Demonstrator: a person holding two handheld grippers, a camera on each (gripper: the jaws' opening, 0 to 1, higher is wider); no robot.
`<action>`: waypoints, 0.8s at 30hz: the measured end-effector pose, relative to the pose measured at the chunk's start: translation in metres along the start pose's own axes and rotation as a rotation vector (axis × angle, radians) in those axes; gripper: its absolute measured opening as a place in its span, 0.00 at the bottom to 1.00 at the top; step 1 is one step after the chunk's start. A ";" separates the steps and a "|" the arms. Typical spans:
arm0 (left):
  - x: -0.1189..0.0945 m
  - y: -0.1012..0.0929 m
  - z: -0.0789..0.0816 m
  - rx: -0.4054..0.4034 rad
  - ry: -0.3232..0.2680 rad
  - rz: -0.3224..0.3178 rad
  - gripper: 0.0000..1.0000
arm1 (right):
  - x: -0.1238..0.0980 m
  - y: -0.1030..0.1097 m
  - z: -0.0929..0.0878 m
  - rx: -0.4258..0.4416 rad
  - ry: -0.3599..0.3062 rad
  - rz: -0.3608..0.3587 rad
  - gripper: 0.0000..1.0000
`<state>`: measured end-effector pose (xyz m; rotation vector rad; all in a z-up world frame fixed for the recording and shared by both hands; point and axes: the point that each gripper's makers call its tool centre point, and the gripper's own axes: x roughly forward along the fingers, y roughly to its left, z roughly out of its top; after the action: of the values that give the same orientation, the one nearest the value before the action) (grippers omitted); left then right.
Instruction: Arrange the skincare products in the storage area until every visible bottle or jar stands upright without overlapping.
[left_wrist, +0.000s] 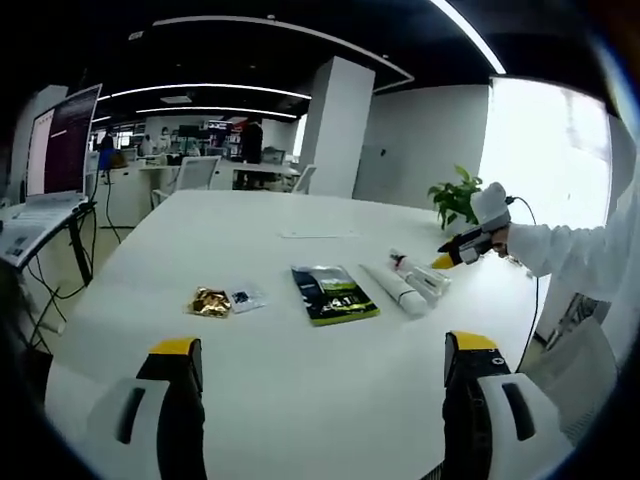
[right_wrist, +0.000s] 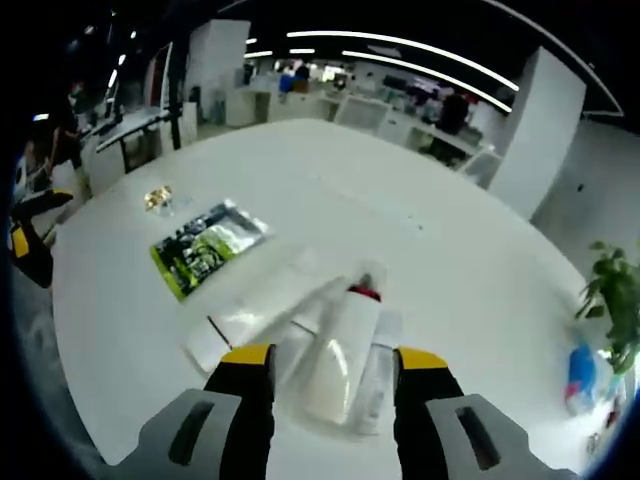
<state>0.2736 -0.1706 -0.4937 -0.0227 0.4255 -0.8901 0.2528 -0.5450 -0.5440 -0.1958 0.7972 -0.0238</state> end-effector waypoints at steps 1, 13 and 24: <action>0.000 0.000 0.000 -0.001 0.001 0.000 0.94 | 0.002 -0.002 0.000 0.001 0.003 0.002 0.39; 0.000 0.004 0.002 0.001 -0.011 0.007 0.93 | 0.019 0.001 -0.014 0.015 0.140 0.055 0.33; 0.000 0.006 0.002 -0.001 -0.014 0.006 0.93 | 0.034 -0.008 -0.023 -0.002 0.253 0.065 0.30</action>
<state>0.2785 -0.1672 -0.4931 -0.0288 0.4129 -0.8837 0.2607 -0.5602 -0.5823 -0.1708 1.0559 0.0138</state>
